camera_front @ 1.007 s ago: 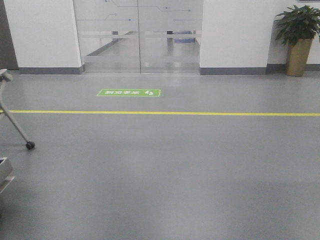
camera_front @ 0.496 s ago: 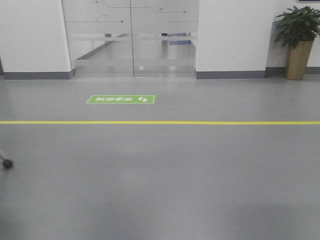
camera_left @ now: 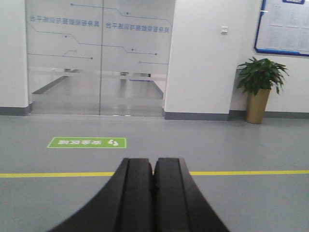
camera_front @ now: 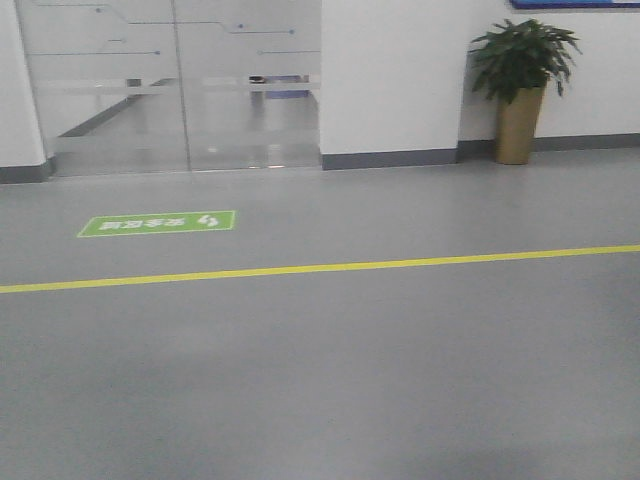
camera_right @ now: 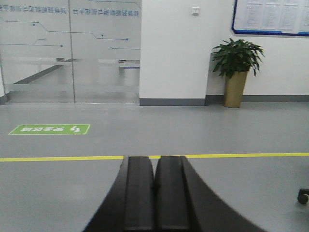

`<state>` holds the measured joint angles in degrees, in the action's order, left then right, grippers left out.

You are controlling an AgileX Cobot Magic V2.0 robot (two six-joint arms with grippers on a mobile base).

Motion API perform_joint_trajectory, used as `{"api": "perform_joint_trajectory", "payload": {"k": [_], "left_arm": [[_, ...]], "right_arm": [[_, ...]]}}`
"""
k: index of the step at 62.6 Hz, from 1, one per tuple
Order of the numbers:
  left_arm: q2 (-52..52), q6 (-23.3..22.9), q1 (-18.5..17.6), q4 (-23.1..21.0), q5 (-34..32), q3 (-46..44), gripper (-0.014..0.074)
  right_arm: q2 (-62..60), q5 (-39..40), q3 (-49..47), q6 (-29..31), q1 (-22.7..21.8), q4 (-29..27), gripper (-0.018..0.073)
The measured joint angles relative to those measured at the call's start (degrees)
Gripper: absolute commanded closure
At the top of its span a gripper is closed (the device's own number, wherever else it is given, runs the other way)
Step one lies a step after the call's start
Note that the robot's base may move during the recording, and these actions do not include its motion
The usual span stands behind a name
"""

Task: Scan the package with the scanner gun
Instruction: 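Turn the base toward the red-framed table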

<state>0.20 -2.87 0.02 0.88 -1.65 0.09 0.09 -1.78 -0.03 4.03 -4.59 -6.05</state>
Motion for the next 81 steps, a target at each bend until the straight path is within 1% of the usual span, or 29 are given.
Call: {"api": "perform_joint_trajectory", "payload": {"k": [81], "left_arm": [[0.0, 0.0, 0.0, 0.0, 0.0, 0.0, 0.0687]], "right_arm": [[0.0, 0.0, 0.0, 0.0, 0.0, 0.0, 0.0727]]}}
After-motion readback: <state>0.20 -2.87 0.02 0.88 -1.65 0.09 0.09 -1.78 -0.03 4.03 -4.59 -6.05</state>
